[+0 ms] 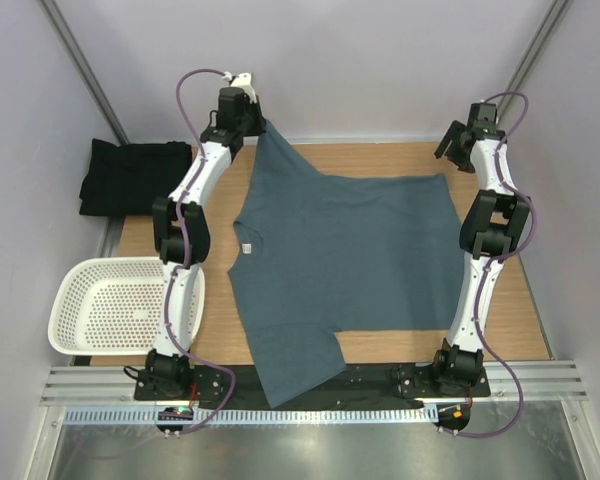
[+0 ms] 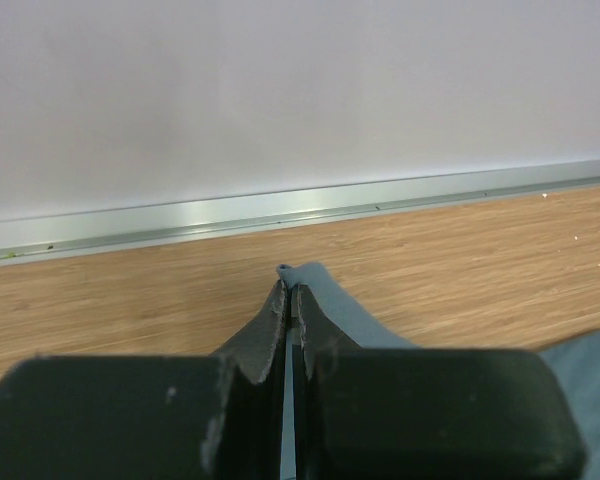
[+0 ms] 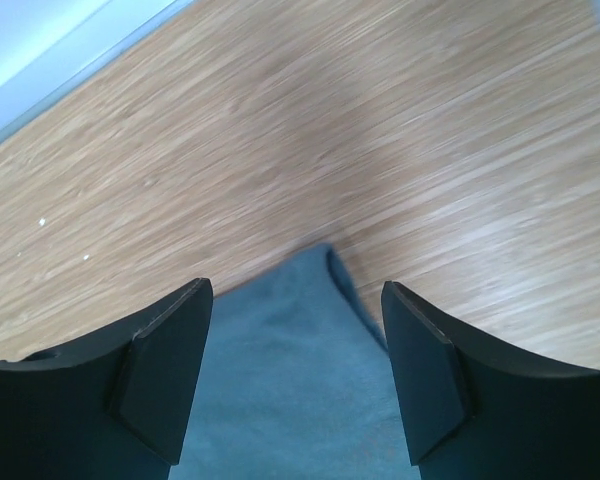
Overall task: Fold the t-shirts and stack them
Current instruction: Fold the tshirt
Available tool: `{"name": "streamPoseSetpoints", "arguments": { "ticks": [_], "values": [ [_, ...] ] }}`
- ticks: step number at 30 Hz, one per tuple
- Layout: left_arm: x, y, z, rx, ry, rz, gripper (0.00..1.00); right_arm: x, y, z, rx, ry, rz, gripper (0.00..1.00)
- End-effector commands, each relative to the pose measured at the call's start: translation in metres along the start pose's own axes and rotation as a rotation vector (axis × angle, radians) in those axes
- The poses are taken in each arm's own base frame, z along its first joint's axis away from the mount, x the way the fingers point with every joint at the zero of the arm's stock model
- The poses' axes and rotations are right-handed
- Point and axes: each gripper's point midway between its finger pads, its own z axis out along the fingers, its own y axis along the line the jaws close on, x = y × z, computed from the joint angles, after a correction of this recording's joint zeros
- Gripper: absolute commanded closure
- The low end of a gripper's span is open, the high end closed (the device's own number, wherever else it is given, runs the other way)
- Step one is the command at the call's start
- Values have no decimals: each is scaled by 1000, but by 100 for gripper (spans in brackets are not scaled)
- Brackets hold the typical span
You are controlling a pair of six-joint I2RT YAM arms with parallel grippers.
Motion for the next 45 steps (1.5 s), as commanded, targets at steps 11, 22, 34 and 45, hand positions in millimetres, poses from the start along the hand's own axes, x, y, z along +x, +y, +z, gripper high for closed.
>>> {"name": "streamPoseSetpoints", "arguments": {
  "ticks": [11, 22, 34, 45],
  "values": [
    [-29, -4, 0, 30, -84, 8, 100, 7, 13, 18, -41, -5, -54, 33],
    [-23, -3, 2, 24, -68, 2, 100, 26, 16, 40, -74, 30, -56, 46],
    [-22, -4, 2, 32, -58, 17, 100, 34, 8, 49, -32, 41, -102, 78],
    [-84, -32, -24, 162, -190, 39, 100, -38, 43, 4, -159, -166, -115, 99]
  ]
}}
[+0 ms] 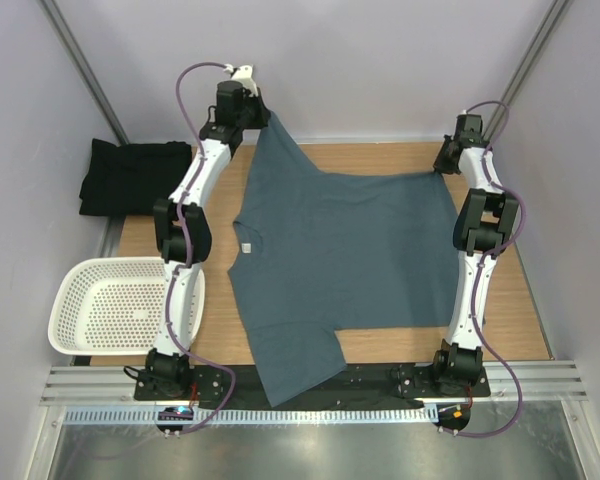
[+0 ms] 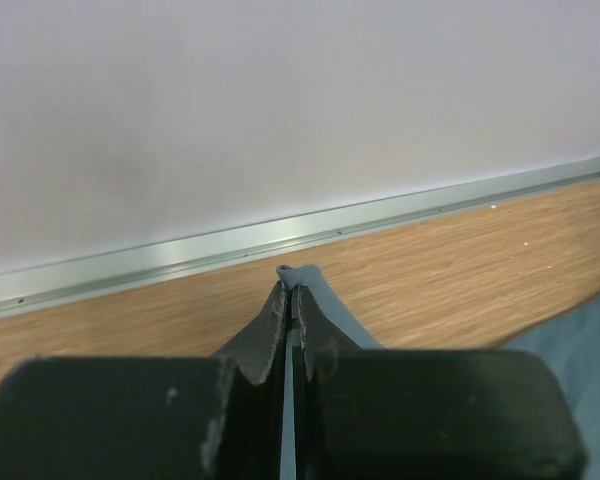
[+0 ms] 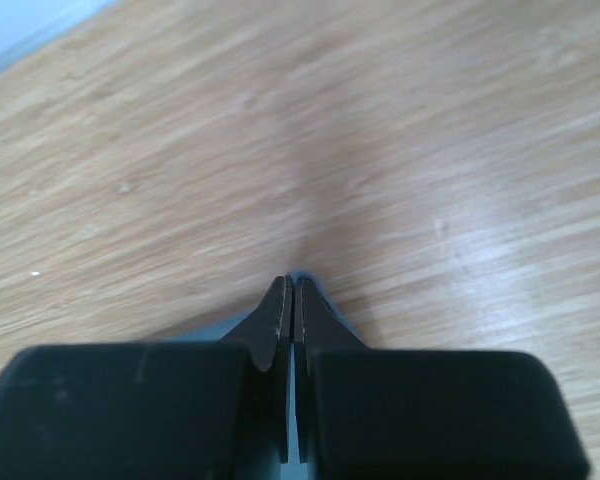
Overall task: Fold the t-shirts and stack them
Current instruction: Fold the tshirt
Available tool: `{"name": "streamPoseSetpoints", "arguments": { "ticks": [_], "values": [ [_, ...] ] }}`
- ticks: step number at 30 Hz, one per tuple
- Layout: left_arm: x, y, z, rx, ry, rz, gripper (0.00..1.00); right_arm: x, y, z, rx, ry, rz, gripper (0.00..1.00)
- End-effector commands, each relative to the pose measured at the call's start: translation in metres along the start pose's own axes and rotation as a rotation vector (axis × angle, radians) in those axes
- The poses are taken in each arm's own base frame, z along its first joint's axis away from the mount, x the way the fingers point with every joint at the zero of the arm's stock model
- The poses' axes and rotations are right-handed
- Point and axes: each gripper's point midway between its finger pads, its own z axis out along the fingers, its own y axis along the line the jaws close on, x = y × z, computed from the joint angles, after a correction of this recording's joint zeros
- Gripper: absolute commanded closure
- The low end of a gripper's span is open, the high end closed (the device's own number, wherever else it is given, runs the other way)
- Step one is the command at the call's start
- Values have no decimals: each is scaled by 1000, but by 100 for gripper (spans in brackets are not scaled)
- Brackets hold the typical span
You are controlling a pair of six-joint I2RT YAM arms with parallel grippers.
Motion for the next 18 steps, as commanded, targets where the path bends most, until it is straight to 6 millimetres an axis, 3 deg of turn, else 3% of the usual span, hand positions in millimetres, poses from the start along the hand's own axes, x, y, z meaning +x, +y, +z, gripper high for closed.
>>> {"name": "streamPoseSetpoints", "arguments": {
  "ticks": [1, 3, 6, 16, 18],
  "values": [
    [-71, -21, -25, 105, -154, 34, 100, -79, 31, -52, -104, -227, -35, 99],
    [-86, -30, -38, 136, -178, 52, 100, -90, 34, -66, -114, -266, -45, 99],
    [-93, -38, -52, 179, -176, 92, 100, -98, 33, -80, -118, -285, -50, 99],
    [-100, -61, -85, 280, -148, 156, 100, -93, 22, -102, -110, -289, -51, 99],
    [-90, -63, -89, 297, -116, 165, 100, -85, 16, -100, -103, -272, -57, 99]
  ]
}}
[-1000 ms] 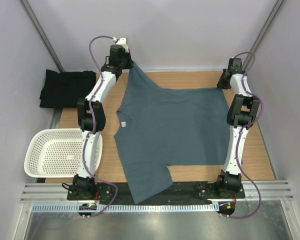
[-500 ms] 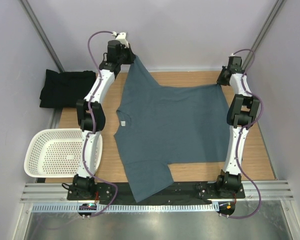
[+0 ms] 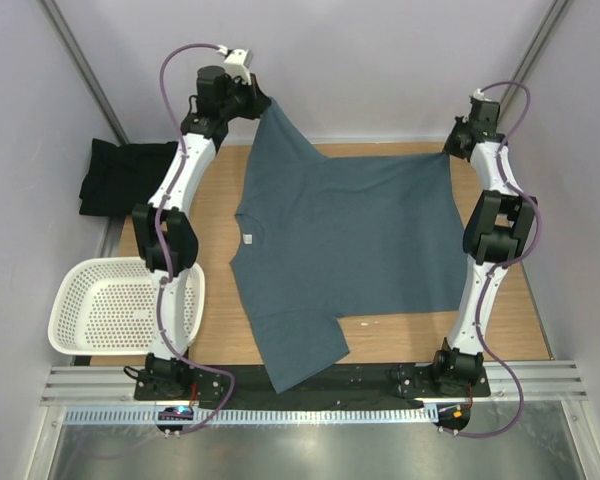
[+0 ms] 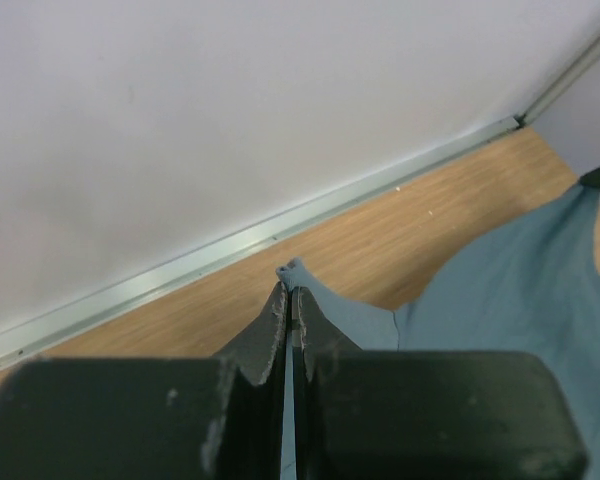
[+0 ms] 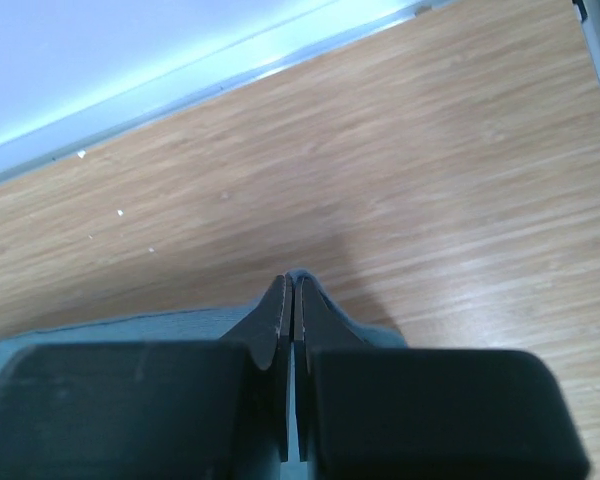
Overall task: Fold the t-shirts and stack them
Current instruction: Fold the tshirt
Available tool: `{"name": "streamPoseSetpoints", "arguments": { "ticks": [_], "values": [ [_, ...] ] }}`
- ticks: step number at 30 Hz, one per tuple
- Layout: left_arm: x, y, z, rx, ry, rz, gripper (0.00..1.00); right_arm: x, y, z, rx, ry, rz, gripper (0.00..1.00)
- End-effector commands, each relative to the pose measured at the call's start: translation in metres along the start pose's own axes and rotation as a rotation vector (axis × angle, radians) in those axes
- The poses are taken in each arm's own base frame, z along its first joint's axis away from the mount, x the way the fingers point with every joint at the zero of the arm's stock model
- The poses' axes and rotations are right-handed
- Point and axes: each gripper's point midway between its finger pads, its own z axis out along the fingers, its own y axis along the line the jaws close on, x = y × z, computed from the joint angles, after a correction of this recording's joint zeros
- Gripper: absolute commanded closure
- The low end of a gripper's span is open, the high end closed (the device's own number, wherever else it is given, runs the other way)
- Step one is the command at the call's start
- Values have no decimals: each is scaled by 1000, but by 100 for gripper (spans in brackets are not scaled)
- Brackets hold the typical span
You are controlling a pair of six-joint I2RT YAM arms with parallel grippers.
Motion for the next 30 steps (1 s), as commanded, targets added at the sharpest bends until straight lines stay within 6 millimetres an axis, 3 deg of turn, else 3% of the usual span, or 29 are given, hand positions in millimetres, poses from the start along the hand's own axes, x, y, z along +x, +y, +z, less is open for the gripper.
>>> {"name": "streamPoseSetpoints", "arguments": {
  "ticks": [1, 4, 5, 7, 10, 14, 16, 17, 23, 30],
  "values": [
    [-44, -27, -33, 81, -68, 78, 100, -31, -1, -27, -13, -86, -29, 99],
    [-29, -32, -43, 99, -19, 86, 100, -26, -8, -33, -10, -75, -37, 99],
    [-36, -36, -53, 101, -23, 96, 100, -31, -12, -39, -9, -86, -36, 99],
    [-23, -38, -60, 108, 13, 99, 100, -26, -14, -41, -10, -79, -41, 99],
    [-23, -49, -77, 127, 31, 108, 100, -24, -19, -48, -9, -80, -43, 99],
    [2, -56, -96, 129, 94, 113, 100, -18, -22, -53, -19, -69, -61, 99],
    [1, -63, -108, 126, 99, 137, 100, -12, -22, -55, -28, -57, -67, 99],
    [13, -62, -111, 120, 129, 128, 100, -6, -23, -54, -27, -42, -72, 99],
    [20, -76, -141, 121, 151, 134, 100, 6, -22, -59, -45, -20, -86, 99],
    [61, -106, -176, 152, 227, 166, 100, 32, -29, -66, -27, 21, -86, 99]
  ]
}}
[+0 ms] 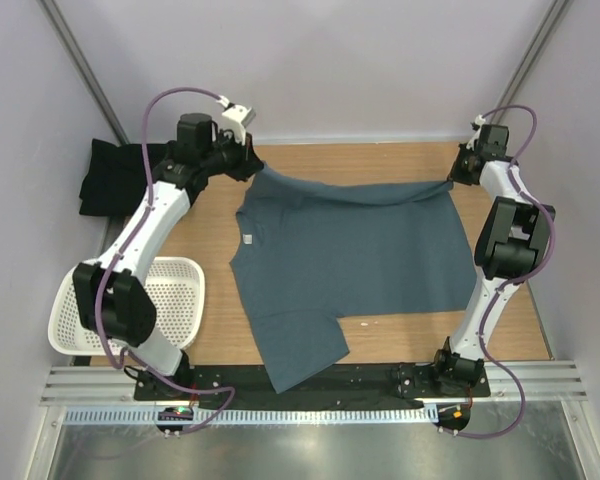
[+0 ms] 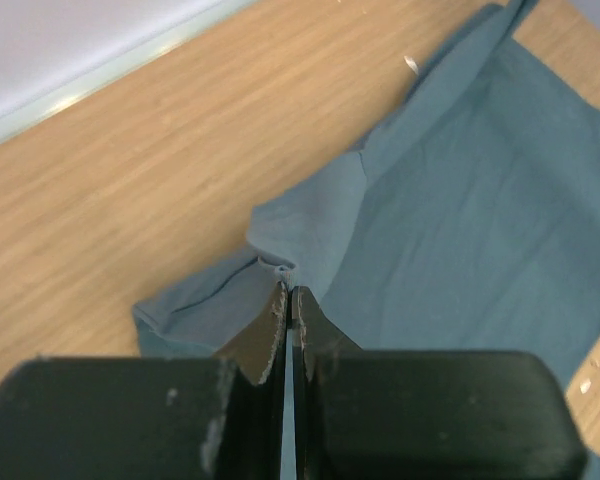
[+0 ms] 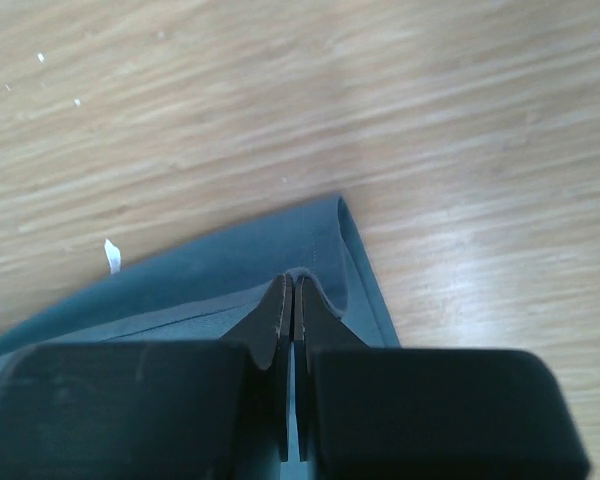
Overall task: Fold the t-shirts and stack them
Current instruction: Fold the tshirt
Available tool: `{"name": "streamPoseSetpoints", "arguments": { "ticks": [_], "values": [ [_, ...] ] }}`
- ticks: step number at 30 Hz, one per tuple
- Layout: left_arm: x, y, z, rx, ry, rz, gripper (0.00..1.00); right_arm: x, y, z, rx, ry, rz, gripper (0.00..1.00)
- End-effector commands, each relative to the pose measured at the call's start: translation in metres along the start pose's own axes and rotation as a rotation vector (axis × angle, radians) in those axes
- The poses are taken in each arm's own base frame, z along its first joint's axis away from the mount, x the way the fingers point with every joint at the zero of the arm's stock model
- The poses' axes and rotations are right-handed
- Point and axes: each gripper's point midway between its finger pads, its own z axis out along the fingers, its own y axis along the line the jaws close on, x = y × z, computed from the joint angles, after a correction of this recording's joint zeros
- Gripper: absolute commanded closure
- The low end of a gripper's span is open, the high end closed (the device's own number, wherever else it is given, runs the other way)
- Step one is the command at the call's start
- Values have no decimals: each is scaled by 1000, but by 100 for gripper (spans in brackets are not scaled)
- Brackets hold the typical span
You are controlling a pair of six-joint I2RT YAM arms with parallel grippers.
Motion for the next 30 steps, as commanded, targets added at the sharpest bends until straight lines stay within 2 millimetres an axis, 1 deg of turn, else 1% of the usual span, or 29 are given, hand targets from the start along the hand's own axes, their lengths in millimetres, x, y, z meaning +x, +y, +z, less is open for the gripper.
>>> {"name": "streamPoseSetpoints", "arguments": {
  "ticks": [1, 2, 3, 4, 5, 7, 8, 9, 10, 11, 12, 13, 15, 16, 18, 22, 26, 30],
  "values": [
    [15, -22, -16, 16, 20, 47, 100, -26, 4, -27, -10, -93, -33, 99],
    [16, -27, -22, 17, 20, 50, 100, -24, 3, -28, -6, -92, -36, 99],
    [23, -32, -23, 22, 31, 51, 100, -18, 1, -28, -2, -78, -34, 99],
    [27, -36, -25, 27, 38, 56, 100, -16, -1, -29, 7, -76, -33, 99],
    [38, -40, -27, 17, 58, 56, 100, -11, -6, -29, 25, -64, -33, 99],
    [47, -44, -30, 12, 75, 61, 100, -9, -12, -33, 41, -60, -27, 99],
    [58, -47, -30, 14, 103, 54, 100, -4, -15, -34, 51, -51, -30, 99],
    [58, -52, -32, 19, 100, 56, 100, -4, -19, -37, 62, -52, -29, 99],
    [64, -54, -33, 21, 112, 58, 100, -3, -20, -39, 66, -49, -32, 99],
    [73, -58, -33, 23, 135, 61, 100, 2, -23, -40, 76, -39, -40, 99],
    [77, -60, -34, 20, 144, 65, 100, 4, -27, -42, 94, -34, -43, 99],
    [84, -61, -35, 19, 166, 63, 100, 2, -30, -47, 106, -43, -46, 99],
    [96, -63, -37, 14, 200, 73, 100, 8, -36, -50, 121, -33, -54, 99],
    [100, -64, -38, 15, 213, 73, 100, 6, -38, -54, 125, -41, -53, 99],
    [110, -64, -40, 14, 239, 75, 100, 12, -38, -56, 124, -37, -53, 99],
    [125, -65, -45, 14, 285, 82, 100, 24, -40, -56, 126, -16, -49, 99],
    [135, -70, -48, 29, 326, 95, 100, 39, -41, -53, 123, 16, -41, 99],
    [146, -72, -53, 35, 370, 105, 100, 48, -42, -50, 125, 36, -35, 99]
  ]
}}
